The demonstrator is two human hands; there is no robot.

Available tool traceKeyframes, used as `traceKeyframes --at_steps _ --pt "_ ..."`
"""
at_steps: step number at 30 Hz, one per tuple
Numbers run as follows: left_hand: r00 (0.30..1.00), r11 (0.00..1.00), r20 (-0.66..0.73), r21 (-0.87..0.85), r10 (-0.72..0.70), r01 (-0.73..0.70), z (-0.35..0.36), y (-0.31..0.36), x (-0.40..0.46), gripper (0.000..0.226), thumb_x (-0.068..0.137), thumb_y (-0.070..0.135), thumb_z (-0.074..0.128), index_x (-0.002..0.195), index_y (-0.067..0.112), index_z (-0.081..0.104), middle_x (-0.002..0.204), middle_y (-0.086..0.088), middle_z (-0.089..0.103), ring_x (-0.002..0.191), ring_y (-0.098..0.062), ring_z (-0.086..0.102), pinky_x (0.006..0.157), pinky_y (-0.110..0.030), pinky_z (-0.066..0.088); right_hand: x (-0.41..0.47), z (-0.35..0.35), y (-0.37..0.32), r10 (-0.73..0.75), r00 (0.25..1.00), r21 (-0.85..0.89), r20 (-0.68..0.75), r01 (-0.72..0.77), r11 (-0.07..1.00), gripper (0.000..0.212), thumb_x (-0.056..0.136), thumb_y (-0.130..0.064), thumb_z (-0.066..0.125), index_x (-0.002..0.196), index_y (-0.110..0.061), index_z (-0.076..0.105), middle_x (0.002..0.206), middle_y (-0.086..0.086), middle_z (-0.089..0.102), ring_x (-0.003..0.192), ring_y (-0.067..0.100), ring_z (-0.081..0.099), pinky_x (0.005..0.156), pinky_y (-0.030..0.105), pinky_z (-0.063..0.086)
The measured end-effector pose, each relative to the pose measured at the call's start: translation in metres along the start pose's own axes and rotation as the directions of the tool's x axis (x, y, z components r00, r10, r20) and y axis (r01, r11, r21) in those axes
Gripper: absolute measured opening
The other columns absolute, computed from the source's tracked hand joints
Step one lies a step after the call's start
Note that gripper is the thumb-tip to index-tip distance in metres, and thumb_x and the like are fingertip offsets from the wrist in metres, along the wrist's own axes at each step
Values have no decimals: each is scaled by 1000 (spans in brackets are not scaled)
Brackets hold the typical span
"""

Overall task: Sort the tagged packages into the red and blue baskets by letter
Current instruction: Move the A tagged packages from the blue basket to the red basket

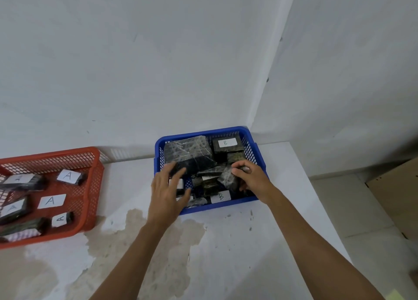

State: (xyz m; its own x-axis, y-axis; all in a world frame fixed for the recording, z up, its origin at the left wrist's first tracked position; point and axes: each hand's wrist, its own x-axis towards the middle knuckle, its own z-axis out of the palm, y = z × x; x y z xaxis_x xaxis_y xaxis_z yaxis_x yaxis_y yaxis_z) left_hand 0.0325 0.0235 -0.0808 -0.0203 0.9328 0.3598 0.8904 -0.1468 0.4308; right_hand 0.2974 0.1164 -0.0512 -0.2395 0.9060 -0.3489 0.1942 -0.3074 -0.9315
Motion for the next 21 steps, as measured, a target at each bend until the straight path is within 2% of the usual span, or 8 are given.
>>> traceKeyframes --at_steps 3,5,8,11,15,18,19,21 --pt "987 987 84 -102 135 -126 1 32 17 53 88 48 59 136 28 47 129 6 57 123 -14 48 105 -39 39 2 7 -5 46 999 78 2 -46 996 13 93 -14 68 105 -10 67 107 12 69 87 22 70 61 30 58" --pt "970 971 115 -135 212 -196 5 50 27 52 88 49 59 135 28 49 125 7 60 116 -13 53 100 -34 41 3 11 -9 63 998 107 -4 -62 992 14 92 -15 69 105 -9 69 105 13 71 90 25 71 63 33 60" --pt "958 958 121 -159 259 -239 13 63 38 43 88 38 65 128 25 58 120 7 63 105 -15 60 87 -34 46 4 14 -14 91 996 97 5 -91 991 14 93 -21 69 104 -14 71 98 11 73 83 25 74 66 35 62" --pt "980 952 120 -282 156 -117 15 65 43 30 90 28 65 119 20 66 109 6 67 88 -10 64 76 -31 54 4 13 -16 122 993 61 4 -122 991 16 96 -31 63 104 -20 70 97 10 72 73 20 74 63 31 60" --pt "984 880 124 -444 -128 171 16 64 46 18 93 23 60 108 18 68 94 6 69 78 2 63 70 -13 53 1 8 -10 123 991 -16 57 -122 992 23 98 -40 58 111 -23 66 103 7 67 78 16 69 60 25 56" --pt "915 748 282 -529 -290 400 15 62 51 15 95 26 57 103 19 68 88 3 70 77 -12 67 69 -26 58 -1 5 -6 82 996 -108 45 -76 991 35 96 -37 62 126 -19 60 107 1 67 82 14 65 57 21 54" --pt "895 701 319 -558 -312 444 15 61 51 15 95 26 57 102 18 69 89 1 71 79 -17 69 69 -30 60 -3 3 -5 74 996 -115 44 -69 991 33 95 -37 64 123 -20 60 108 -1 67 85 15 66 56 21 54" --pt "872 625 362 -610 -328 488 16 62 50 13 95 24 58 100 19 69 91 1 72 81 -19 70 68 -28 60 -6 1 -5 71 996 -93 59 -66 993 23 93 -38 66 113 -26 62 108 -3 68 92 19 68 57 23 55"
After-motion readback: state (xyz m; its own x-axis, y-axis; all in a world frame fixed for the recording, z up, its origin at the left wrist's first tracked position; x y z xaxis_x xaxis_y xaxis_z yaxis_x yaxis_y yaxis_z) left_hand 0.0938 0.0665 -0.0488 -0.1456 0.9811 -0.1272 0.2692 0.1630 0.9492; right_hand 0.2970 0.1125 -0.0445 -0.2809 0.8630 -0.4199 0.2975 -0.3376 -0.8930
